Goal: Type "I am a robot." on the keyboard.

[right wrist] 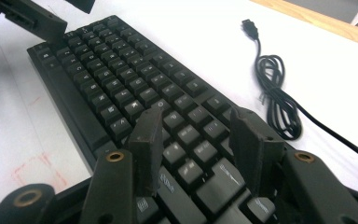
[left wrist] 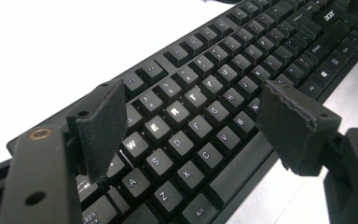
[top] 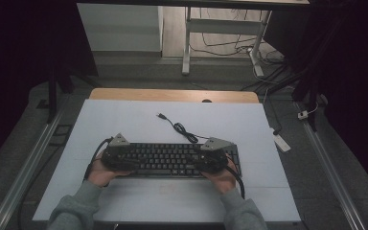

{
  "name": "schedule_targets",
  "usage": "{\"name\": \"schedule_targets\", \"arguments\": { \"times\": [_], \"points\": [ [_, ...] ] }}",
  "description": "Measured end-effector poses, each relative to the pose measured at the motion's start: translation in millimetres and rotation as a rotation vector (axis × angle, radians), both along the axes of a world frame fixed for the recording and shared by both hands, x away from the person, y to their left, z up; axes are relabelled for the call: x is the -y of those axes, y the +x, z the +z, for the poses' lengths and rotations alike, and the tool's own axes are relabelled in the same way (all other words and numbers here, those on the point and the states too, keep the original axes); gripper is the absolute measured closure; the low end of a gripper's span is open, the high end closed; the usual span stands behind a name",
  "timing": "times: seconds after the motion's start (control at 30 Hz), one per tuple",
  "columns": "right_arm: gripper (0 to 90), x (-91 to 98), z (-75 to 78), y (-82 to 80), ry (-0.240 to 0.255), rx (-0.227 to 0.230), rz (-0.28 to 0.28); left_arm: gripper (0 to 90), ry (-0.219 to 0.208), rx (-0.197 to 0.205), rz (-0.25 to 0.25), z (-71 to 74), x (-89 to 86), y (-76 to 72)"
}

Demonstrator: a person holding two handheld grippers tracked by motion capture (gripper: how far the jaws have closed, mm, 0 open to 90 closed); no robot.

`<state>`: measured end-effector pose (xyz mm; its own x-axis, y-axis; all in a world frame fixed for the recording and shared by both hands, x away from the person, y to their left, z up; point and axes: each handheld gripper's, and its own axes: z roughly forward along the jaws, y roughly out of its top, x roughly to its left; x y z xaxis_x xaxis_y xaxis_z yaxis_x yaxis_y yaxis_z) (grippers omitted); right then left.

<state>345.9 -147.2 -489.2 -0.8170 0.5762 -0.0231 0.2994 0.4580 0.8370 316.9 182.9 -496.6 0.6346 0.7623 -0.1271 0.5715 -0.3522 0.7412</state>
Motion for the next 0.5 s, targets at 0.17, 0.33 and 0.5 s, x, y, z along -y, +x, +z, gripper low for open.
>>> {"name": "schedule_targets", "arguments": {
  "times": [0.17, 0.33, 0.5],
  "points": [
    [52.7, -14.3, -0.3, 7.0, -0.021, -0.007, 0.004, 24.3, 0.004, 0.003, -0.003, -0.1, -0.5, 0.1],
    [56.1, -27.7, -1.3, 14.5, -0.042, -0.027, 0.010, 24.2, 0.008, 0.005, -0.006, 0.0, 0.1, -0.2],
    [71.5, -40.5, -3.5, 20.2, -0.057, -0.062, 0.052, 24.2, 0.007, 0.007, -0.006, 0.2, 0.0, -0.4]
  ]
}}
